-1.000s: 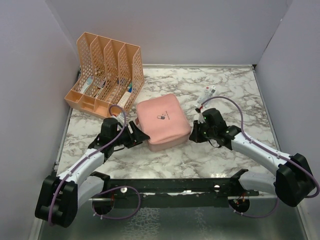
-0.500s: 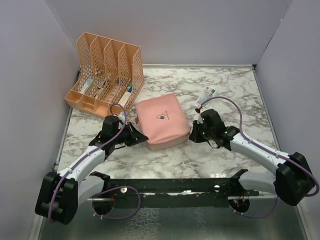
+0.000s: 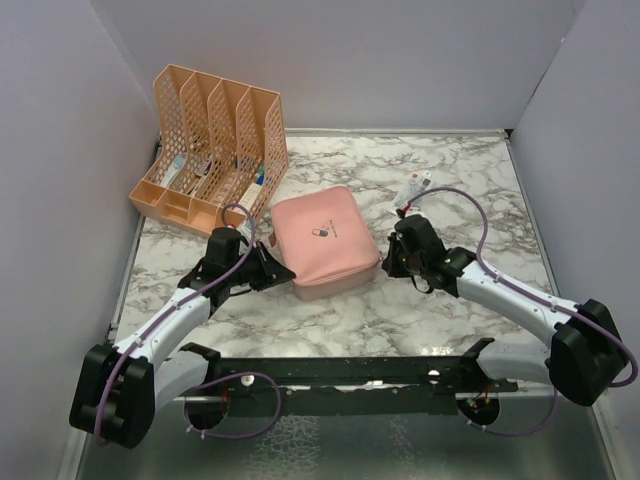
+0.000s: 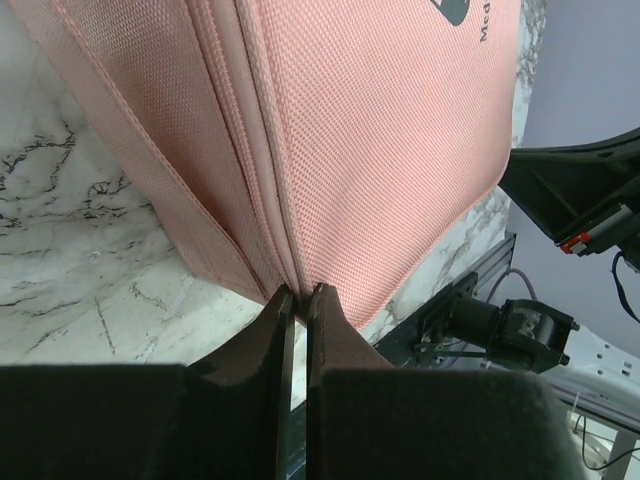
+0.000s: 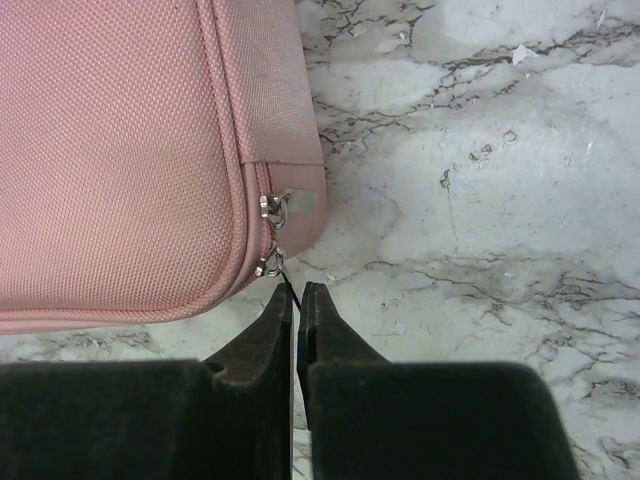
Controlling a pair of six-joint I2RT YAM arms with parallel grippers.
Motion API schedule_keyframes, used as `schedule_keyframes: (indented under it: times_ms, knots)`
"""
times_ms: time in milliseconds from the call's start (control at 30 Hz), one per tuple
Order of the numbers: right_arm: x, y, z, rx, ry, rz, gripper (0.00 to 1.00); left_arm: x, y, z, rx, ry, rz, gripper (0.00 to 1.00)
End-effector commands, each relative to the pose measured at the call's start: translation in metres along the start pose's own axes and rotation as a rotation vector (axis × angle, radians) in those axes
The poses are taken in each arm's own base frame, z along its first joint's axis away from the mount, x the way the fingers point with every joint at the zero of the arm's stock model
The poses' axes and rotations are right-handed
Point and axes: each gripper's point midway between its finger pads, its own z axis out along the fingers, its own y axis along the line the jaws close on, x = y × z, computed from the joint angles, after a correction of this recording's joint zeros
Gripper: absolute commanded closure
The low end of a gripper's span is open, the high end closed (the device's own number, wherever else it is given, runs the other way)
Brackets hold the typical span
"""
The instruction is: Organize the medicine kit
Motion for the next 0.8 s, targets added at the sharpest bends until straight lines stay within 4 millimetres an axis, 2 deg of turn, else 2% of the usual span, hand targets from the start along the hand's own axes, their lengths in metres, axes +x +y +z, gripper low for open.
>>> schedule_keyframes:
  times_ms: [0,100,167,200,300,400,467,600,767]
  knots:
    - [-0.032,-0.053,-0.001,0.268,-0.113,-0.059,0.99,-0.007,0.025,-0.002,-0.103,-0.033,0.059,1.0]
    - [-0.033,-0.025,-0.006,0.118,-0.082,-0.063,0.98,-0.003,0.013,0.0,-0.031,0.001,0.078,1.0]
    - [-0.027,-0.013,-0.013,0.043,-0.05,-0.042,0.85,-0.003,0.006,0.001,0.004,0.013,0.089,0.98]
    - [-0.021,-0.008,-0.016,0.015,-0.024,-0.019,0.72,-0.002,0.004,0.001,0.014,0.019,0.094,0.95]
    - [-0.004,0.002,-0.025,-0.038,0.053,0.061,0.57,-0.005,-0.002,0.0,0.033,0.016,0.111,0.83]
    - [0.009,0.02,-0.034,-0.148,0.103,0.121,0.52,-0.007,-0.008,0.0,0.057,0.015,0.119,0.81]
    - [0.01,0.038,-0.04,-0.251,0.099,0.173,0.5,-0.006,-0.012,0.0,0.077,0.024,0.12,0.8]
    - [0.001,0.067,-0.048,-0.403,0.087,0.305,0.47,-0.005,-0.013,0.003,0.093,0.04,0.116,0.8]
    - [-0.011,0.085,-0.042,-0.433,0.041,0.49,0.45,-0.006,-0.015,0.004,0.101,0.037,0.12,0.77]
